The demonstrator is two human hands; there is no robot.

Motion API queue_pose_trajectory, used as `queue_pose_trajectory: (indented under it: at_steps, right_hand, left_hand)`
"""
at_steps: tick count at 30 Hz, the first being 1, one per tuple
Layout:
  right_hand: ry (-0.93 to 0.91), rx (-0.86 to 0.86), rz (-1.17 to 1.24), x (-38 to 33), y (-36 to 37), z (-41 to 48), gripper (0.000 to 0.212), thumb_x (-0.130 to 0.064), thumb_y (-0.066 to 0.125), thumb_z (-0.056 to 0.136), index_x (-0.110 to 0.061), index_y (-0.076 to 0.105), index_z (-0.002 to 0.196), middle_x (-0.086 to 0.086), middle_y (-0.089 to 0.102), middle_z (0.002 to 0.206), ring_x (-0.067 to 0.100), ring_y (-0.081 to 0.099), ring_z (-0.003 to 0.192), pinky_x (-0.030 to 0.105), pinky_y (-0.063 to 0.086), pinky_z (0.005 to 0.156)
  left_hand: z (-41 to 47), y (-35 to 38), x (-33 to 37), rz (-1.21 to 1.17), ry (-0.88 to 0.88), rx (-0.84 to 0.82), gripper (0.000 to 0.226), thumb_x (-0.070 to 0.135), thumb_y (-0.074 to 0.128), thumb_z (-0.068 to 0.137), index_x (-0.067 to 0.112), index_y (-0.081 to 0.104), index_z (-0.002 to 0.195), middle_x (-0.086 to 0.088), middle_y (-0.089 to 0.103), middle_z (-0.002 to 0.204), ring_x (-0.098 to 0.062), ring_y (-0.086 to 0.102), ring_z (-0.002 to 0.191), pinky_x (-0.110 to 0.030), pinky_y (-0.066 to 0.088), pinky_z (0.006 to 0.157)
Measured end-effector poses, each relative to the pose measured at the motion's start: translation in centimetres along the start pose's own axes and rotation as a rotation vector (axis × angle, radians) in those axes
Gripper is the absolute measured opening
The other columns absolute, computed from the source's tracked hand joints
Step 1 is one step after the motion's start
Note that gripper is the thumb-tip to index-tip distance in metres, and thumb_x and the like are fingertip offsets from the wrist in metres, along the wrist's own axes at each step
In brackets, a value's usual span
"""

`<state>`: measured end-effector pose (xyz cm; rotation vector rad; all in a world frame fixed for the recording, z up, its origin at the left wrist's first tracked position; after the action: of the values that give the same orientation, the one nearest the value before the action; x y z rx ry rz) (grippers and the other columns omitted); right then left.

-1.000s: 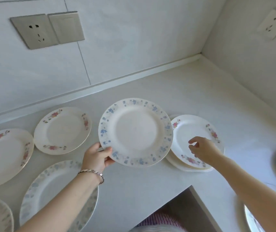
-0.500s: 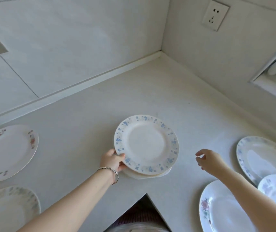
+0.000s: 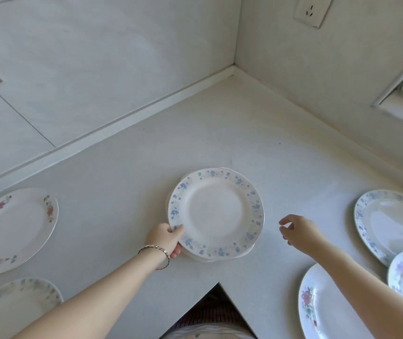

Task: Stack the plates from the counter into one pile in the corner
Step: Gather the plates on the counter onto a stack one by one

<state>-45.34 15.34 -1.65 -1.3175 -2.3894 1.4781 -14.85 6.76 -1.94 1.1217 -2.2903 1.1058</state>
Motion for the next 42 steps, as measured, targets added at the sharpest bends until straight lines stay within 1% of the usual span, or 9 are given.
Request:
queue_pose_trajectory:
  at_steps: [5, 11, 16, 19, 26, 32, 34, 36, 42]
  right_hand:
    - [0.009, -0.012, -0.038, -0.2, -0.2, -0.2, 0.027, -0.024, 0.047, 0.092, -0.019, 0.059, 0.116, 0.0, 0.064, 0.089, 0.019, 0.066, 0.079, 0.032, 0.056, 0.073]
    - [0.007, 0.031, -0.073, -1.4, -0.5, -1.1, 0.031, -0.024, 0.045, 0.092, -0.019, 0.056, 0.12, -0.001, 0.063, 0.094, 0.018, 0.064, 0.077, 0.031, 0.054, 0.07]
    - [-0.105, 0.156, -0.135, -5.7, -1.6, -2.9, 0.033, -0.021, 0.041, 0.092, -0.021, 0.054, 0.122, -0.004, 0.061, 0.086, 0.019, 0.06, 0.073, 0.025, 0.046, 0.055]
    - [-0.242, 0.144, -0.162, -10.4, -0.9, -3.9, 0.033, -0.023, 0.043, 0.091, -0.023, 0.056, 0.121, -0.001, 0.066, 0.1, 0.021, 0.061, 0.084, 0.027, 0.049, 0.065]
    - [-0.571, -0.11, -0.4, -22.8, 7.8, -6.2, 0.031, -0.028, 0.042, 0.092, -0.026, 0.057, 0.119, 0.0, 0.065, 0.114, 0.022, 0.059, 0.107, 0.027, 0.043, 0.081]
    - [-0.669, -0.245, -0.469, -29.5, 16.6, -8.9, 0.027, -0.031, 0.046, 0.09, -0.026, 0.059, 0.113, 0.0, 0.064, 0.115, 0.021, 0.061, 0.106, 0.028, 0.046, 0.09]
    - [-0.668, -0.278, -0.492, -30.4, 18.6, -9.7, 0.026, -0.032, 0.046, 0.09, -0.027, 0.059, 0.112, 0.0, 0.064, 0.114, 0.02, 0.062, 0.103, 0.03, 0.048, 0.09]
    - [-0.655, -0.295, -0.507, -30.9, 20.1, -10.2, 0.025, -0.032, 0.046, 0.09, -0.028, 0.059, 0.111, 0.0, 0.065, 0.113, 0.021, 0.062, 0.102, 0.032, 0.049, 0.091]
    - [-0.572, -0.282, -0.563, -30.3, 21.4, -10.6, 0.026, -0.032, 0.045, 0.091, -0.028, 0.059, 0.113, -0.001, 0.065, 0.113, 0.02, 0.062, 0.102, 0.029, 0.048, 0.09]
  left_hand:
    - [0.4, 0.1, 1.2, 0.198, 0.073, 0.005, 0.042, 0.036, 0.048, 0.091, 0.015, 0.04, 0.055, -0.005, 0.054, 0.053, -0.023, 0.051, 0.05, -0.026, 0.04, 0.054]
    - [0.9, 0.0, 1.0, 0.327, 0.092, -0.056, 0.039, 0.043, 0.041, 0.093, 0.02, 0.039, 0.061, -0.002, 0.055, 0.061, -0.025, 0.056, 0.064, -0.032, 0.049, 0.072]
    - [1.0, -0.7, -0.2, 0.273, 0.075, -0.036, 0.036, 0.038, 0.035, 0.095, 0.018, 0.04, 0.065, -0.001, 0.055, 0.061, -0.022, 0.055, 0.055, -0.027, 0.043, 0.061]
    - [1.0, -2.4, -1.7, 0.178, 0.049, -0.005, 0.03, 0.031, 0.035, 0.094, 0.014, 0.042, 0.071, -0.002, 0.056, 0.061, -0.017, 0.052, 0.048, -0.023, 0.035, 0.049]
    - [-0.2, -13.5, -11.9, 0.141, -0.083, 0.227, 0.02, 0.015, 0.039, 0.087, 0.016, 0.044, 0.068, -0.006, 0.062, 0.06, -0.024, 0.058, 0.057, -0.028, 0.044, 0.061]
    - [-3.9, -23.6, -23.9, 0.215, -0.32, 0.47, 0.009, 0.014, 0.041, 0.09, 0.012, 0.05, 0.088, -0.013, 0.062, 0.1, -0.03, 0.056, 0.09, -0.032, 0.041, 0.075]
    - [-4.5, -26.3, -27.3, 0.238, -0.391, 0.538, 0.022, 0.013, 0.044, 0.091, 0.003, 0.052, 0.109, -0.021, 0.056, 0.123, -0.036, 0.054, 0.111, -0.038, 0.042, 0.09]
    - [-4.6, -28.0, -29.8, 0.268, -0.465, 0.521, 0.037, 0.018, 0.042, 0.093, -0.004, 0.045, 0.122, -0.025, 0.05, 0.13, -0.039, 0.05, 0.119, -0.041, 0.041, 0.095]
    - [-2.4, -29.4, -32.6, 0.135, -0.471, 0.463, 0.053, 0.04, 0.038, 0.096, -0.006, 0.052, 0.118, -0.026, 0.057, 0.124, -0.038, 0.053, 0.116, -0.041, 0.041, 0.095]
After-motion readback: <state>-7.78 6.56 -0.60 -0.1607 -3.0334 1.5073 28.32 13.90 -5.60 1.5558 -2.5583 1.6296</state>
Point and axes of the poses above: each hand's wrist, its own z-axis towards the middle knuckle, its own y-axis out of the palm, x = y × z, the point moved 3 cm from there along z, towards the middle knuckle
